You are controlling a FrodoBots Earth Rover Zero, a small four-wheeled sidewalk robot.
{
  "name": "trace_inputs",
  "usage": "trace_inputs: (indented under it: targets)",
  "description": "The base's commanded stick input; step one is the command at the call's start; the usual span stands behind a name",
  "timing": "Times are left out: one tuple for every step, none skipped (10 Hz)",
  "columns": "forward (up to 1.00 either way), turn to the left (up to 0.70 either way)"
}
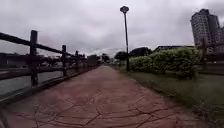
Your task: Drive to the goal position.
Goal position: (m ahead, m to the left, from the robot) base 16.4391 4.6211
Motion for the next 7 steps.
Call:
trace_inputs:
  targets:
    - [1.00, 0.00]
    - [1.00, 0.00]
    - [1.00, 0.00]
    - [1.00, 0.00]
    - [1.00, 0.00]
    - [1.00, 0.00]
    - [1.00, 0.00]
